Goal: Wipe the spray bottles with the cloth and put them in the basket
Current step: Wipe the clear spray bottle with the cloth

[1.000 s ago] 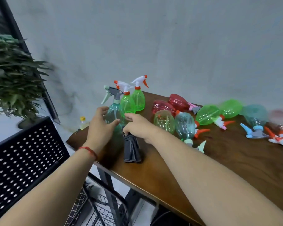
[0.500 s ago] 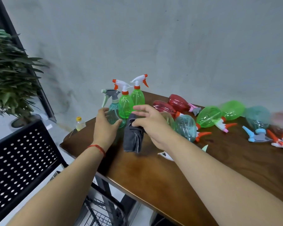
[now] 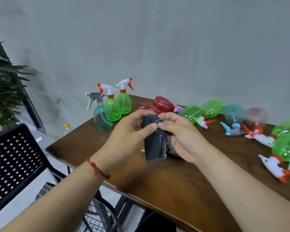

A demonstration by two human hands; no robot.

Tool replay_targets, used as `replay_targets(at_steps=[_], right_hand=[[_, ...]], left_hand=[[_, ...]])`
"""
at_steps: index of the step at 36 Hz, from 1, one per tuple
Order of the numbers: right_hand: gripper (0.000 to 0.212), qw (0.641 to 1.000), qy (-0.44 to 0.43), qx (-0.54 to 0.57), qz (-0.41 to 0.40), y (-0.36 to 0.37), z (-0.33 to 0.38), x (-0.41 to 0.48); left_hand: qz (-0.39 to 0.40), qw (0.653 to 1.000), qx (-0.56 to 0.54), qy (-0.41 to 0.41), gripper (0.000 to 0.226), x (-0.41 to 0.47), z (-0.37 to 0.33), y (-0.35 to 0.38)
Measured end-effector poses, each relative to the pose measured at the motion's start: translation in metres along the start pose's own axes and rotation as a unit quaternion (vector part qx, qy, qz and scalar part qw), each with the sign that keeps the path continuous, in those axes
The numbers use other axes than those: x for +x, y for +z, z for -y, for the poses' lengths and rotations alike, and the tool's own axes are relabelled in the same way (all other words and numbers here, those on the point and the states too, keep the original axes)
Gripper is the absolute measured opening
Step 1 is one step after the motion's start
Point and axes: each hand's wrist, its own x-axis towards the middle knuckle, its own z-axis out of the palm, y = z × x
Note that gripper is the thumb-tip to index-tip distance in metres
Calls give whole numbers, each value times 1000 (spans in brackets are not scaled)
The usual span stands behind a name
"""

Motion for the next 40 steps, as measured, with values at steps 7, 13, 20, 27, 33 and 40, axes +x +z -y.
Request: replay_targets(at_steps=[7,13,20,27,33,40], right_hand=[[40,997,8,-69,24,-36,7,-51],[29,987,20,-158,-8,-64,8,-80],[28,988,37,-140,-55,-99,5,-97],[32,989,-9,-85,-124,-144,6,-99],[29,983,-45,-16,-179,-172,-11,-100],[22,980,-49,-45,-189,-190,-19,-99]], left_hand=[[-26,999,-3,-22,29,9,-3,40],[52,998,-25,-31,40,5,-14,75],[4,996,70,-56,25,17,8,73],[49,907,411,76,19,45,51,38],[200,738,601,231,48,92,46,50],[373,541,648,385,72,137,53,67]])
